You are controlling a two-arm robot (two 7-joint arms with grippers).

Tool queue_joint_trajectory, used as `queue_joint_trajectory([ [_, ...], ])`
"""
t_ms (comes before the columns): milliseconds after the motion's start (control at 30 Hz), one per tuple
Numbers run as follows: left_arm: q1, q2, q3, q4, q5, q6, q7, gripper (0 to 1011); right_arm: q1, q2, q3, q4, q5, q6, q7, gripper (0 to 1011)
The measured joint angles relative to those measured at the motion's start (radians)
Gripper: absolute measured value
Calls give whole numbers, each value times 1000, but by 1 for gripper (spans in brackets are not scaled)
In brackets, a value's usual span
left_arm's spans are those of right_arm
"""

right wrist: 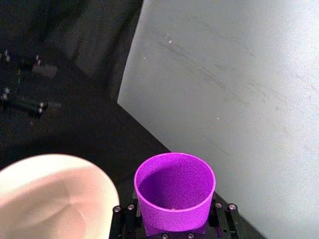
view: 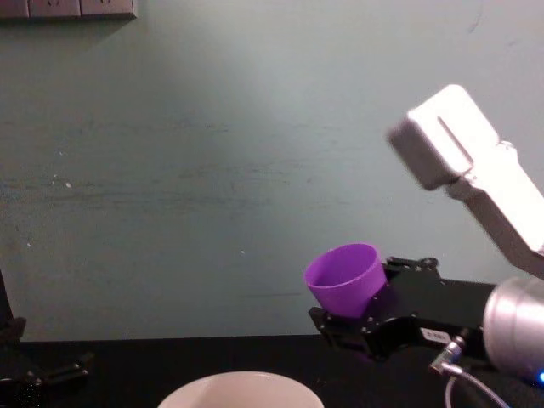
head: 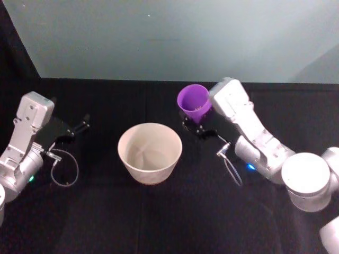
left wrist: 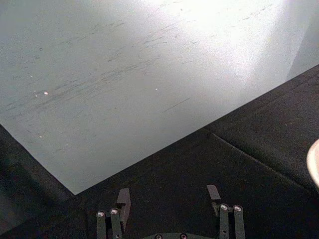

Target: Pick up the cup and pour the mung beans from the cup into the bowl.

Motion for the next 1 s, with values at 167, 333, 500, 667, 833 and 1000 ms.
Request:
queue_joint_trajectory([
  [167,0,0,0,0,0,0,0,1000,49,7,-57,-5,-107,48,14,718],
  [333,0,0,0,0,0,0,0,1000,90,13,-113,-5,-209,88,34,718],
  [500,0,0,0,0,0,0,0,1000,117,16,-151,-3,-284,116,47,718],
  [667,0,0,0,0,0,0,0,1000,141,18,-184,-2,-353,140,63,718],
  [833,0,0,0,0,0,0,0,1000,171,19,-226,1,-432,163,87,718],
  [1000,0,0,0,0,0,0,0,1000,197,17,-264,7,-502,179,111,718],
])
